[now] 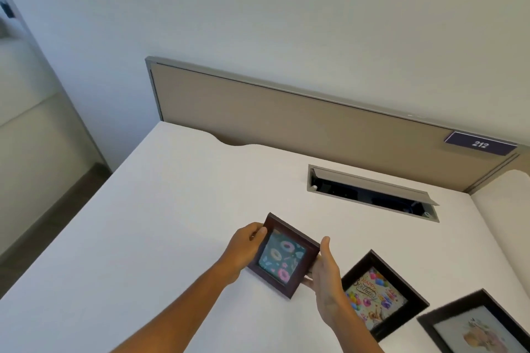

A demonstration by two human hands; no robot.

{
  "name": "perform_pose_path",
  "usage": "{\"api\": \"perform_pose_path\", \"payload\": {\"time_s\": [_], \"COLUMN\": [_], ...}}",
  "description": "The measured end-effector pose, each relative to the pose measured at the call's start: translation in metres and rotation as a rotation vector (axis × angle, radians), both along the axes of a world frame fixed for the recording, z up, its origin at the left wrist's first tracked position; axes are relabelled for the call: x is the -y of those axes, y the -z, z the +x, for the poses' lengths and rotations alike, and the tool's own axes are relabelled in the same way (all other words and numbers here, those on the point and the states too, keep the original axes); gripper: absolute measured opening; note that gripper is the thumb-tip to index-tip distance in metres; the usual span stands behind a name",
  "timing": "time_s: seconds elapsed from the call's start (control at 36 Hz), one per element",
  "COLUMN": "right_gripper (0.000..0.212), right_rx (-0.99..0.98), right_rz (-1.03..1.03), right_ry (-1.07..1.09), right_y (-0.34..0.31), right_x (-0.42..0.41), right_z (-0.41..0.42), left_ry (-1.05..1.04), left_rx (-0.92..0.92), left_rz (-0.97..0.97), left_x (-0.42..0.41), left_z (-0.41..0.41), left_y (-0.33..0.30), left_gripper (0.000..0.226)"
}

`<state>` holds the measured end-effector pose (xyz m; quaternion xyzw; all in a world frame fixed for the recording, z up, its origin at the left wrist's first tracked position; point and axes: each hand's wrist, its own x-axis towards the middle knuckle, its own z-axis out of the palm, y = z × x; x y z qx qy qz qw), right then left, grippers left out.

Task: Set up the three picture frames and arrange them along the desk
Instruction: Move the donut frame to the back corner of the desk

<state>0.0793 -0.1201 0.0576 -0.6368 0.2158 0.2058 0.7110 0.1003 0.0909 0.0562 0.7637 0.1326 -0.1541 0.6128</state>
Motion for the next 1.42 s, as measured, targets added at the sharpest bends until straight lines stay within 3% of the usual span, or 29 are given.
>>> {"api": "perform_pose_path", "payload": {"time_s": [0.36, 0.64, 0.78, 0.89, 1.03, 1.25, 1.42], "right_gripper": [0.09, 0.104, 0.111, 0.104, 0.109, 0.1, 0.1], "right_rx": [0.038, 0.049, 0.051, 0.062, 0.062, 0.023, 0.027], "right_rz": [-0.085, -0.09, -0.061, -0.032, -0.013, -0.007, -0.005], "right_ry": [-0.259, -0.503, -0.531, -0.558, -0.583, -0.618, -0.652], "right_y": [-0.032, -0.046, -0.042, -0.036, -0.024, -0.006, 0.009], "right_x": [-0.134, -0.262, -0.318, -0.356, -0.395, -0.437, -0.449], "right_z": [0.136, 0.26, 0.321, 0.362, 0.399, 0.433, 0.444], "left_ry": [-0.32, -0.524, -0.628, -0.687, -0.726, -0.787, -0.814], "left_rx": [0.073, 0.108, 0.124, 0.133, 0.131, 0.092, 0.074], "left_rz": [-0.011, 0.005, -0.037, -0.05, -0.015, 0.004, -0.015], "left_x": [-0.128, -0.243, -0.292, -0.323, -0.352, -0.377, -0.386], "left_z": [0.058, 0.142, 0.191, 0.225, 0.255, 0.279, 0.284], "left_y": [-0.014, -0.022, -0.02, -0.015, -0.008, -0.002, 0.007], "left_gripper": [0.028, 0.021, 0.024, 0.024, 0.034, 0.04, 0.033]}}
